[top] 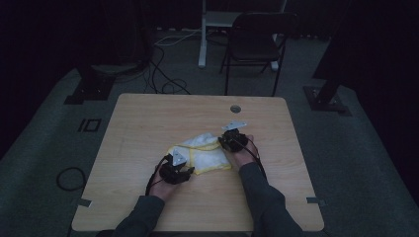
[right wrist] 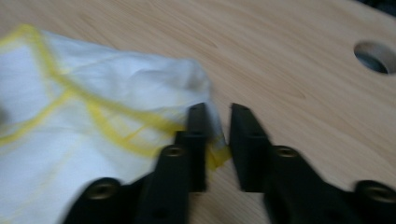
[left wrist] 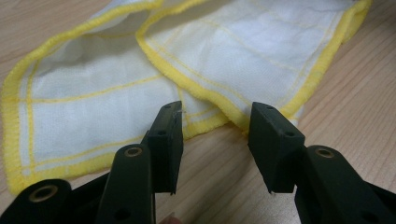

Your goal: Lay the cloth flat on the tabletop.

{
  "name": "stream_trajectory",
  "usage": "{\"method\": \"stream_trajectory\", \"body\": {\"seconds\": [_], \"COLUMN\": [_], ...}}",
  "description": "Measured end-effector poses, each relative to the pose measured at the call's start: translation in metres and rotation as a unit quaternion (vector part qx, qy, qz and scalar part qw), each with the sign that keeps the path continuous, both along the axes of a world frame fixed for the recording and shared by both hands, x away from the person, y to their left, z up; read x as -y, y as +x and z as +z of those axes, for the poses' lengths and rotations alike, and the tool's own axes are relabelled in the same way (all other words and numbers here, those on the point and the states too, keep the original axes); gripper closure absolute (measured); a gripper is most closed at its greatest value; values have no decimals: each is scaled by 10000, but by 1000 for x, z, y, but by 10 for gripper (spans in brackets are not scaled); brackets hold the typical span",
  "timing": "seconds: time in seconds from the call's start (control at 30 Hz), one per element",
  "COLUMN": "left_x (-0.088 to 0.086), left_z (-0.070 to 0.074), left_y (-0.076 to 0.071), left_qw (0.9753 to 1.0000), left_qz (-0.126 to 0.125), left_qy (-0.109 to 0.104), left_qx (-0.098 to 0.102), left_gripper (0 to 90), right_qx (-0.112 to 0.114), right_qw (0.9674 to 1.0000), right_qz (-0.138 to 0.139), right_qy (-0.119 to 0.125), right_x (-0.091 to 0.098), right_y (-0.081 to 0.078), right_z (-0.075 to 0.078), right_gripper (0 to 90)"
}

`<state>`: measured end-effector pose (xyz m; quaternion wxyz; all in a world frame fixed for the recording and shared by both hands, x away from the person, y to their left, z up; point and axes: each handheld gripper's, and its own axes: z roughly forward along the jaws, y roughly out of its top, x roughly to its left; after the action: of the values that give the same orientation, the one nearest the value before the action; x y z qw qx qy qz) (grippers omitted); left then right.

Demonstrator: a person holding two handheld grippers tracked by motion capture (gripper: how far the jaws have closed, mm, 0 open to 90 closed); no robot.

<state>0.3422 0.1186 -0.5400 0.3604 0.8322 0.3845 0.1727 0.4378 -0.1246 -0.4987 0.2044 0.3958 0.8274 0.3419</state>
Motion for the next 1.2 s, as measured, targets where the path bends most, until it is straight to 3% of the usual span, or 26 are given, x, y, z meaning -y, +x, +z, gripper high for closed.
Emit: {"method": "stream_trajectory", "body": {"seconds": [0.07, 0.17, 0.27, 0.53, 0.83, 1.0, 1.2], "left_x": [-1, -3, -6, -17, -23, -23, -23], "left_z": [0, 1, 1, 2, -1, -1, -2], "left_y": [0, 1, 2, 6, 9, 9, 9], "left_qw": [10000, 10000, 9999, 9993, 9987, 9986, 9986], "left_qz": [5, 67, 122, 367, 511, 518, 529], "left_qy": [-11, -34, 2, 69, 62, 48, 41], "left_qx": [14, 29, 49, 43, 8, 6, 40], "left_gripper": [557, 557, 557, 561, 565, 565, 556], "right_qx": [-53, 85, 146, 171, -33, -161, -83], "right_qw": [10000, 9999, 9994, 9960, 9902, 9883, 9872], "right_qz": [-71, -3, 150, 713, 1342, 1501, 1594], "right_qy": [-17, 67, 285, 512, 387, 239, -18], "right_x": [1, 2, 1, -18, -50, -62, -69], "right_y": [1, -7, -18, -50, -71, -75, -75], "right_z": [-1, 2, 7, 5, -14, -24, -33], "right_gripper": [696, 667, 667, 678, 620, 576, 559]}}
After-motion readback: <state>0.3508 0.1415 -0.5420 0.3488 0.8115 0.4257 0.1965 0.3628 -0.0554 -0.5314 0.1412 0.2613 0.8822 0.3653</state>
